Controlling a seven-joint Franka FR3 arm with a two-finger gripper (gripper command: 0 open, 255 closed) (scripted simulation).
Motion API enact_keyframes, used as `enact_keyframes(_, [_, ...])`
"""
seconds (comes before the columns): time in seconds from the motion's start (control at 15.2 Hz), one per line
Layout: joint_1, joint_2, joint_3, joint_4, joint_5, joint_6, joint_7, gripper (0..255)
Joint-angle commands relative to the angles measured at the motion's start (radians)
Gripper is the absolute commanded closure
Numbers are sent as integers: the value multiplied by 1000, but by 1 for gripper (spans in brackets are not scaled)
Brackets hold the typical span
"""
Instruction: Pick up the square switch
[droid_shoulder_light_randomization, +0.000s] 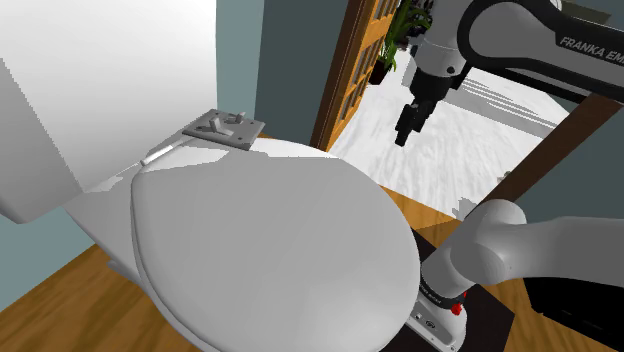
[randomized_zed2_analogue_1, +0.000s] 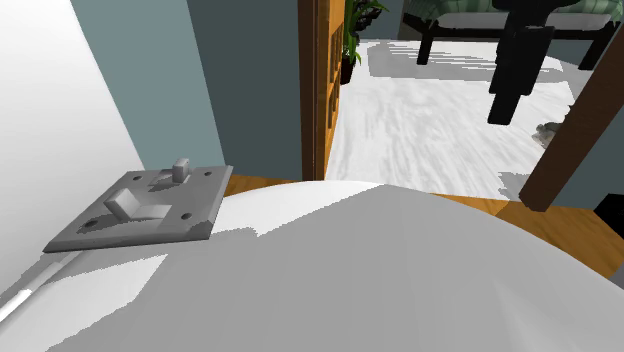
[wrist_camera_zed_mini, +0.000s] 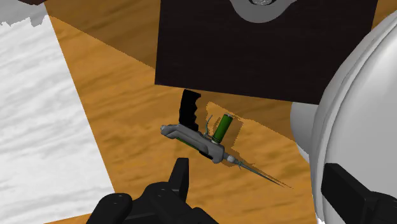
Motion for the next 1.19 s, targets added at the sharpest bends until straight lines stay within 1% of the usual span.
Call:
enact_keyframes(0.0, [0,0,0,0,0,0,0,0])
enact_keyframes(0.33, [16,137,83,76,76,56,115,0])
enact_keyframes(0.59, [23,257,146,158,119,96,203,0])
enact_keyframes(0.86, [27,386,205,258,144,129,291,0])
enact_keyframes(1.12, [30,523,260,377,150,151,381,0])
